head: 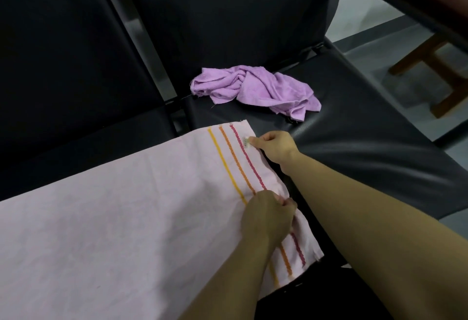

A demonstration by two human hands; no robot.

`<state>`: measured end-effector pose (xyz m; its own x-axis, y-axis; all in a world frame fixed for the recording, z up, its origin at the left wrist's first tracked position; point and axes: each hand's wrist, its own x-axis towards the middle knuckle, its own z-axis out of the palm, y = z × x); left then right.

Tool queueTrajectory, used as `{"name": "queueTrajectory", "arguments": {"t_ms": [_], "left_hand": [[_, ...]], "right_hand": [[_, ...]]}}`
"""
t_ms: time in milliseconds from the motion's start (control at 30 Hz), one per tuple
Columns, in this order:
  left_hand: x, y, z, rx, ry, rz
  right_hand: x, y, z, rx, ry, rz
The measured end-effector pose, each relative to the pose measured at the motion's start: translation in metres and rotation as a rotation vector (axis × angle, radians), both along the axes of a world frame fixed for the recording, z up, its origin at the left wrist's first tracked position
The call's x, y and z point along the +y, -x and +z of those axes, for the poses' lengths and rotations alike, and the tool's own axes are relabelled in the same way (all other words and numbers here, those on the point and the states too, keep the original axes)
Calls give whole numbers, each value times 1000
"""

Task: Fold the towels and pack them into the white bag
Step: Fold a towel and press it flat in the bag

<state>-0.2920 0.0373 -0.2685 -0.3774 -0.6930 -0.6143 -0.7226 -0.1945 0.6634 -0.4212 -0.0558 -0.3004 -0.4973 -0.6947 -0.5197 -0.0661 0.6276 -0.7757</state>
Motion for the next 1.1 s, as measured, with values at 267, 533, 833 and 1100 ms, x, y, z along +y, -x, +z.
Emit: {"name": "queueTrajectory", "arguments": {"t_ms": [267, 533, 833, 1100], "left_hand": [[-2, -15, 15, 33, 73, 57], [8, -53, 50, 320, 9, 312], [27, -64, 93, 419, 3, 334], [36, -80, 134, 491, -196, 303]], "right_hand": [[23, 25, 36, 138, 130, 49], [30, 9, 83, -21, 257, 59], [53, 5, 141, -66, 331, -95], [52, -18, 196, 209, 308, 1]]}}
